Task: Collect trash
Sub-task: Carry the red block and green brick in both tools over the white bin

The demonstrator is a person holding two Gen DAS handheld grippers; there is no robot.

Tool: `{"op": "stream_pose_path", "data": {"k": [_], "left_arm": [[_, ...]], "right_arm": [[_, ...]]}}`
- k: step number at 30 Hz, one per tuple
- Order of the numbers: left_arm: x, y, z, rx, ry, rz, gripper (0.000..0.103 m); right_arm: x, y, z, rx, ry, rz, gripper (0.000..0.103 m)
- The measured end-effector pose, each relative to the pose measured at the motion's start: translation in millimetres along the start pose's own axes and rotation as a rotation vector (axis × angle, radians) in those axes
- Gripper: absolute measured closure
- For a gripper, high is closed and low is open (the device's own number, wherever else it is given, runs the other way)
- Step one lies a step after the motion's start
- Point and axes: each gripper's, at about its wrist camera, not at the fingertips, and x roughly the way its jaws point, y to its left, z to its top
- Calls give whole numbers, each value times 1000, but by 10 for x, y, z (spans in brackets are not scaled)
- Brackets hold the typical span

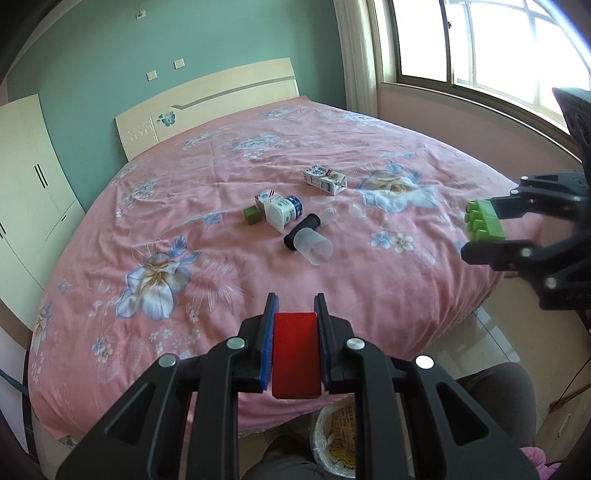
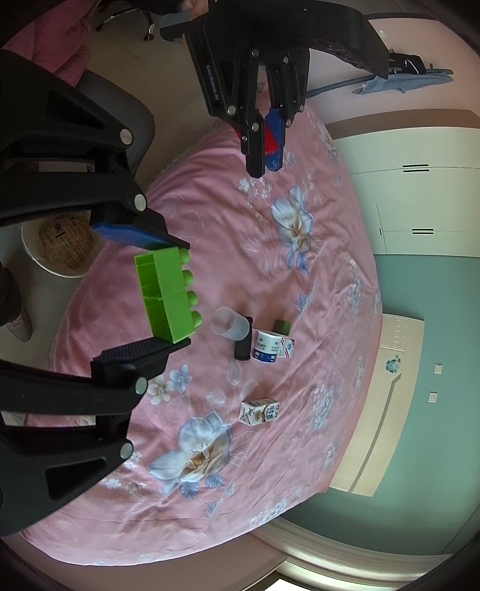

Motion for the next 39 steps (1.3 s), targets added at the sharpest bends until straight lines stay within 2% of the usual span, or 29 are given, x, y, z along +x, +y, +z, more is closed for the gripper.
{"op": "stream_pose_path", "data": {"k": [12, 21, 32, 39], "left_arm": [[527, -234, -785, 1, 173, -60, 81], [986, -383, -1299, -17, 303, -106, 81], [1733, -546, -1999, -81, 506, -188, 81], [2198, -590, -2429, -157, 645, -235, 81]], "right_arm": [[497, 330, -713, 33, 143, 82, 57], [1032, 508, -1289, 79, 263, 153, 57], [1886, 842, -2067, 115, 486, 229, 57], [2361, 973, -2456, 190, 604, 261, 57]]}}
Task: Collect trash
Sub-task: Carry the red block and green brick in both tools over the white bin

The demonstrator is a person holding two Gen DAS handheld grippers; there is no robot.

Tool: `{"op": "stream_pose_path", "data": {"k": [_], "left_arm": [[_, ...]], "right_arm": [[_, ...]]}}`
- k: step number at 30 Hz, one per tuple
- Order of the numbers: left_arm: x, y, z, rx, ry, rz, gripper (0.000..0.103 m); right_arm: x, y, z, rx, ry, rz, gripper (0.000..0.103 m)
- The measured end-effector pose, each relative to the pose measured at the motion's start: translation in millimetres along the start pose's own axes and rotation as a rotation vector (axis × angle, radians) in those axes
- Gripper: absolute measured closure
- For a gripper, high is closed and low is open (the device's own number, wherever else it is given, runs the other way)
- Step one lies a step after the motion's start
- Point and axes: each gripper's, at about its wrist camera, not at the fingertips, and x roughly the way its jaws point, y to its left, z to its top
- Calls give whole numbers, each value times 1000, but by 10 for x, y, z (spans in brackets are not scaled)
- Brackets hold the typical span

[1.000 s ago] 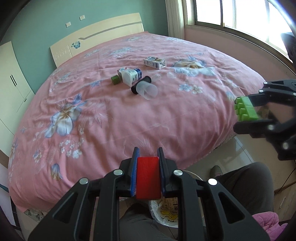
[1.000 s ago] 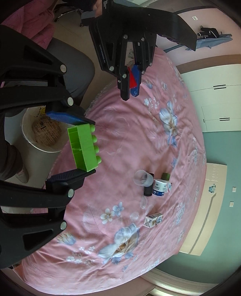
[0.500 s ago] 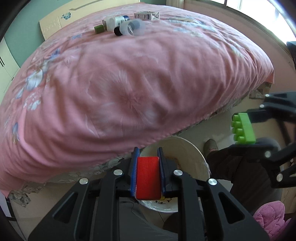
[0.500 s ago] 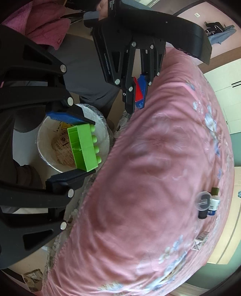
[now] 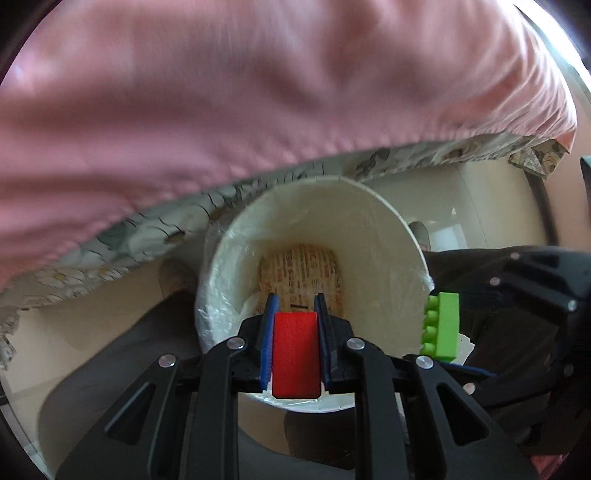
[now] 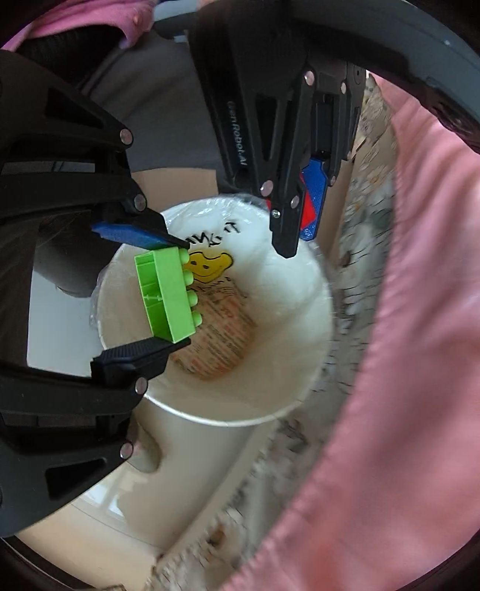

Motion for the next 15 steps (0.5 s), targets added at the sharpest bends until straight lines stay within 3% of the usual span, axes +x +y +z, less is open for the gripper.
{"op": "stream_pose_path", "data": {"k": [8, 15], "left_arm": [[621, 22, -28, -67, 118, -35, 81], [935, 60, 13, -117, 184, -78, 81]], "right_arm": [[632, -176, -26, 132, 97, 27, 57], [920, -257, 6, 198, 151, 9, 57]]}}
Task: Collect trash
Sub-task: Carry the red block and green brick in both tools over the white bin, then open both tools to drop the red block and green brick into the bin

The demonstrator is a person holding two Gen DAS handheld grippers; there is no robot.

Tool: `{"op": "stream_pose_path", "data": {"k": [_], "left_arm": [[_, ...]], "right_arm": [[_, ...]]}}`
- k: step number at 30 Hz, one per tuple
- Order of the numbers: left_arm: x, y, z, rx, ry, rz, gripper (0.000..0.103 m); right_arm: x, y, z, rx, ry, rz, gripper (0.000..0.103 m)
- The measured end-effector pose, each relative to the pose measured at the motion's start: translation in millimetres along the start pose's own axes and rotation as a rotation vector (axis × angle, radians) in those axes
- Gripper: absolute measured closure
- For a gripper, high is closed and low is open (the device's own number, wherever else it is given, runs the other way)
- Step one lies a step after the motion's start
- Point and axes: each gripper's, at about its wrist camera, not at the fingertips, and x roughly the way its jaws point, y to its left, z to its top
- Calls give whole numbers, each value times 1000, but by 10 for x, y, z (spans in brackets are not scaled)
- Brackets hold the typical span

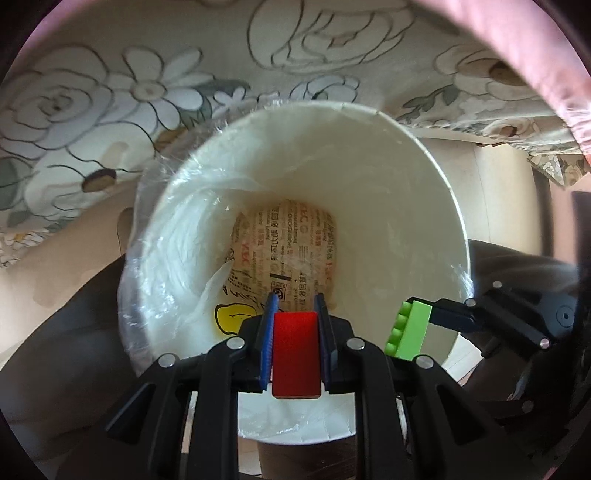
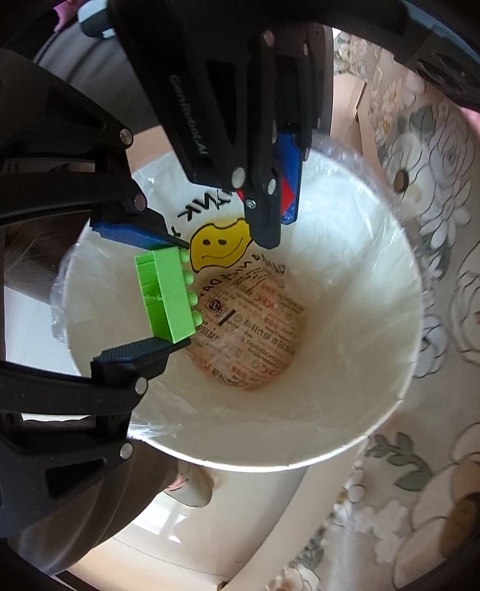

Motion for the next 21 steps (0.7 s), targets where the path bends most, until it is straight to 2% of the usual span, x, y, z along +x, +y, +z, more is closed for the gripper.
{"op": "stream_pose_path", "data": {"k": [8, 10, 14, 21], "left_arm": [[176, 15, 104, -30, 34, -20, 81], [170, 31, 122, -34, 40, -18, 77], [135, 26, 134, -34, 29, -11, 69], [11, 41, 111, -27, 5, 2, 68]], "right_arm": [[151, -99, 15, 27, 27, -8, 57], [163, -112, 31, 35, 23, -8, 56], [134, -142, 42, 43, 12, -18, 46], [-18, -112, 36, 31, -9, -21, 45]]}}
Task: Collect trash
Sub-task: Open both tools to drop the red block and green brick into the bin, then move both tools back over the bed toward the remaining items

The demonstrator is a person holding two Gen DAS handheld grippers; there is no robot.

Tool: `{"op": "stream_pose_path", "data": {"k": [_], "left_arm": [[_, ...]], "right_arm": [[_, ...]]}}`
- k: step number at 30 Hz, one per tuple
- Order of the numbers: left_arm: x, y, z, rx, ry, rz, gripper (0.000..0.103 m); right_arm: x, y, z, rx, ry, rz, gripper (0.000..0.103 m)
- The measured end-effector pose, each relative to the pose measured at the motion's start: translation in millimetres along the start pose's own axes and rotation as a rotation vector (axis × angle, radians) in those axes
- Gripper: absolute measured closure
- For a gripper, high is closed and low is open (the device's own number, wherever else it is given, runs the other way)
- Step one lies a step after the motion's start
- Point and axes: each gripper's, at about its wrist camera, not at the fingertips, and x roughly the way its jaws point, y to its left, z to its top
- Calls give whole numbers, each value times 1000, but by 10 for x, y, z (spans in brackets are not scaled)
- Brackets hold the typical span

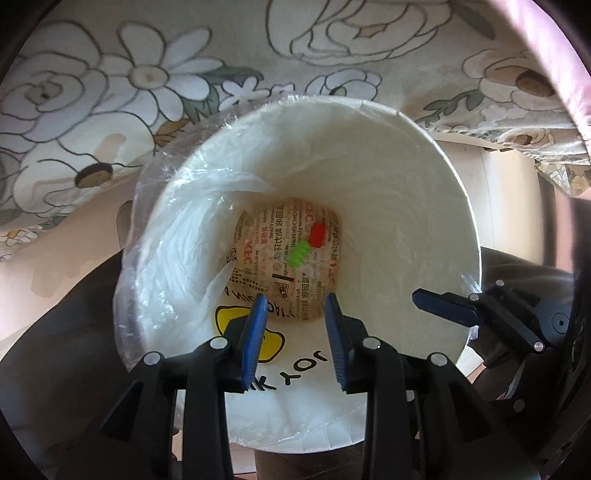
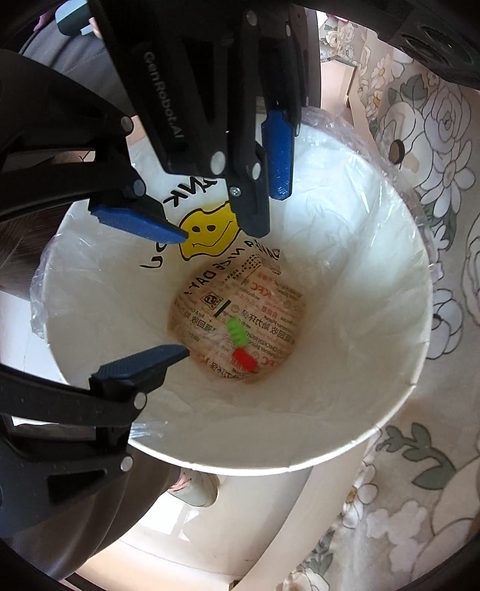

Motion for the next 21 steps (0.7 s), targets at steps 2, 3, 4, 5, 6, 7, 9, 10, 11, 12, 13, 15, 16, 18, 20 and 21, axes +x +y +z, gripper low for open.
{"op": "stream_pose_path", "data": {"k": [2, 3, 4, 5, 6, 7, 9, 10, 11, 12, 13, 15, 16, 18, 20, 21], "left_arm": [[-88, -11, -25, 12, -18, 14, 68], [-157, -24, -39, 23, -34, 20, 68], [-225, -40, -60, 33, -49, 30, 67], [-301, -59, -78, 48, -65, 43, 66], [-402, -78, -104, 66, -88, 65, 64], [-500, -95, -133, 80, -111, 87, 61], [-738, -145, -185, 110, -163, 108, 59], [-844, -151, -210, 119, -186, 112, 57], [-965, -163, -233, 126, -212, 117, 54], [-1111, -178, -256, 134, -244, 123, 53], [-1239, -195, -268, 142, -271, 129, 51], [-1513, -211, -283, 153, -325, 146, 48], [-1643, -216, -289, 158, -352, 154, 45], [-1908, -232, -300, 170, -404, 173, 41], [-2159, -235, -303, 177, -450, 187, 37], [-2290, -240, -299, 179, -477, 195, 35]], "right_arm": [[-82, 11, -22, -5, -11, -2, 45], [-126, 20, -39, -8, -16, -2, 45], [-186, 35, -58, -15, -24, -2, 45], [-260, 53, -79, -25, -34, -5, 45], [-340, 70, -100, -35, -44, -8, 45], [-432, 92, -127, -46, -59, -6, 45], [-628, 146, -176, -71, -90, -10, 45], [-733, 175, -201, -83, -107, -17, 45], [-839, 199, -222, -94, -124, -25, 45], [-945, 215, -237, -105, -142, -32, 45], [-1032, 218, -259, -113, -162, -37, 45], [-1280, 257, -286, -122, -207, -41, 45], [-1372, 240, -309, -128, -232, -41, 45], [-1619, 267, -328, -135, -284, -58, 37], [-1853, 294, -329, -137, -333, -70, 35], [-1972, 305, -323, -135, -357, -77, 34]]}}
